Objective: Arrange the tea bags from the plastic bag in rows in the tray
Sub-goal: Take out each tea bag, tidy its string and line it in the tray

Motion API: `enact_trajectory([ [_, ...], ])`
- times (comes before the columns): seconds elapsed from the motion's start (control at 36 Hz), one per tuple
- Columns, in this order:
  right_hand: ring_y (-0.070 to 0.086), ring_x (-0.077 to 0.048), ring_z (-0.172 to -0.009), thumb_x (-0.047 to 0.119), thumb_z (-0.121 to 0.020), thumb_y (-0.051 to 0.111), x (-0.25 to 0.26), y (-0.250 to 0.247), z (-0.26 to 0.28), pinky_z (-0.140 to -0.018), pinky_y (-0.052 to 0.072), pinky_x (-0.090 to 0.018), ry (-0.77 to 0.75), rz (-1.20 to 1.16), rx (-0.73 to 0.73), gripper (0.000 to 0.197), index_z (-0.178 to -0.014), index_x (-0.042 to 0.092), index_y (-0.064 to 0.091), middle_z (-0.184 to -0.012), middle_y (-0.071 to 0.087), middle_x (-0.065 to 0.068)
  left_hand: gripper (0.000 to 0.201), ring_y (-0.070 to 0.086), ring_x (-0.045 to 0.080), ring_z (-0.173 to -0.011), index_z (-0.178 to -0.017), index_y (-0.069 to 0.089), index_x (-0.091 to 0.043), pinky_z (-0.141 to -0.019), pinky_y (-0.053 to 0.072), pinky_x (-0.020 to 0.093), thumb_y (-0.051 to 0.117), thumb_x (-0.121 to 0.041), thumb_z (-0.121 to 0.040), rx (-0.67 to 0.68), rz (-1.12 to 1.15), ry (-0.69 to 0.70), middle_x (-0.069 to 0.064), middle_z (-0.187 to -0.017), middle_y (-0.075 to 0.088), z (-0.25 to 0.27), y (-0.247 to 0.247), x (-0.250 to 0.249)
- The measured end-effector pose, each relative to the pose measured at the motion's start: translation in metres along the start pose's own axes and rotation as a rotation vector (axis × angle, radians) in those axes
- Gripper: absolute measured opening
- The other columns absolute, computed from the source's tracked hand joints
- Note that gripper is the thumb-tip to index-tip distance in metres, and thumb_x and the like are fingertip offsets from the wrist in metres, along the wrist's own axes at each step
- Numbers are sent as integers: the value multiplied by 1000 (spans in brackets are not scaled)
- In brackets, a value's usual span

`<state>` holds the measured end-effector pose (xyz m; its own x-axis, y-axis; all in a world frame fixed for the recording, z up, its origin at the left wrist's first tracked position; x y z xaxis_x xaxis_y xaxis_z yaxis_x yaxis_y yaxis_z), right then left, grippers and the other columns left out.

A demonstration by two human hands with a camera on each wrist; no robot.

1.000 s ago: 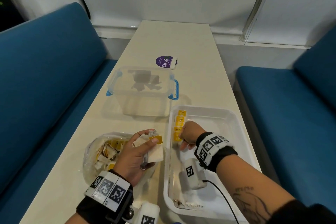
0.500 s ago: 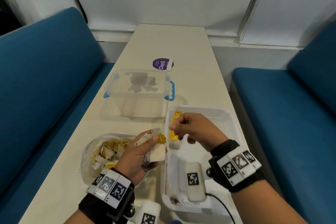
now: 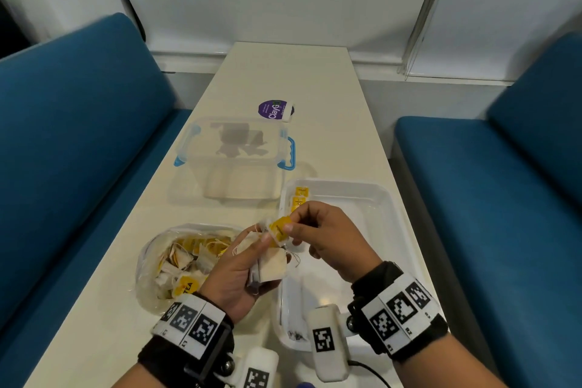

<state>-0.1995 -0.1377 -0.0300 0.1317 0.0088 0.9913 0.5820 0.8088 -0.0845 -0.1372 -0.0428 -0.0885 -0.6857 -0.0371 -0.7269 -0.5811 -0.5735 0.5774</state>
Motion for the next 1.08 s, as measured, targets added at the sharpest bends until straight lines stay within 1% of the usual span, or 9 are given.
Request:
enact_trajectory([
  [0.28,60,-17,-59,-5,-85,61,-1,12,6,-42,38,-22,44,-110,127,17,-83,11,55,-72,61,-11,24,63,14,-51,-91,62,-22,-40,44,18,62,-24,-67,-22,-13,34,3,-67,68,0,-8,-3],
  [0.39,59,-13,-62,-3,-84,61,7,19,8,-42,39,-19,-15,118,208,37,-101,29,55,-69,58,-3,25,61,19,-63,-90,65,-20,-59,39,25,68,-24,-66,-37,-96,18,6,-78,68,-2,-17,-4],
  [0.47,57,-7,-70,-4,-83,61,19,21,12,-61,47,-12,-106,267,257,46,-104,37,58,-76,58,-5,41,58,21,-71,-102,63,-16,-66,36,29,78,-22,-65,-38,-144,-24,10,-87,65,-3,-23,-1],
  [0.56,57,-1,-74,-4,-80,65,26,22,15,-78,50,-15,-148,365,268,34,-91,29,68,-80,65,1,37,59,18,-61,-100,63,-14,-60,36,24,77,-21,-67,1,-158,-61,8,-78,64,-3,-21,2],
  [0.64,56,4,-68,-4,-78,67,24,20,14,-72,48,-11,-139,435,282,18,-84,12,71,-74,62,14,22,61,16,-53,-91,64,-12,-46,42,21,65,-20,-71,38,-163,-80,6,-69,65,-1,-16,2],
  [0.69,55,3,-68,-1,-76,70,25,16,13,-67,44,-8,-148,447,272,16,-80,14,70,-74,59,14,18,61,17,-51,-90,66,-13,-43,42,19,64,-18,-72,38,-167,-88,6,-66,65,0,-15,2],
  [0.78,51,0,-76,3,-73,75,28,5,11,-63,39,-7,-184,402,220,25,-72,27,67,-80,55,10,34,61,18,-58,-102,68,-13,-53,38,21,68,-22,-69,12,-178,-82,9,-79,68,-2,-22,1],
  [0.89,56,-9,-79,0,-75,73,28,-13,7,-68,42,-12,-187,152,121,25,-70,23,66,-80,62,6,45,61,18,-65,-110,65,-11,-59,35,22,70,-22,-67,-46,-188,-50,9,-84,69,-3,-29,-4],
  [1.08,50,-3,-45,-3,-87,58,15,-24,-1,-43,35,-8,-45,-7,-21,15,-77,8,54,-57,59,4,34,61,17,-66,-96,69,-17,-64,40,31,79,-28,-64,-20,-380,35,3,-77,68,0,-10,-13],
])
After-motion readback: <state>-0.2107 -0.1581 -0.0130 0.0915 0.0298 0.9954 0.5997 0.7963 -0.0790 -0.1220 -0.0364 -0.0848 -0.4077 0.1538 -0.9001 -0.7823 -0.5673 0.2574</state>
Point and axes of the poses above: each hand's wrist, its own z-axis away from the middle knuckle, its own y-axis out of the palm, x = y × z, the point moved 10 cm from there along -z, towards the middle knuckle
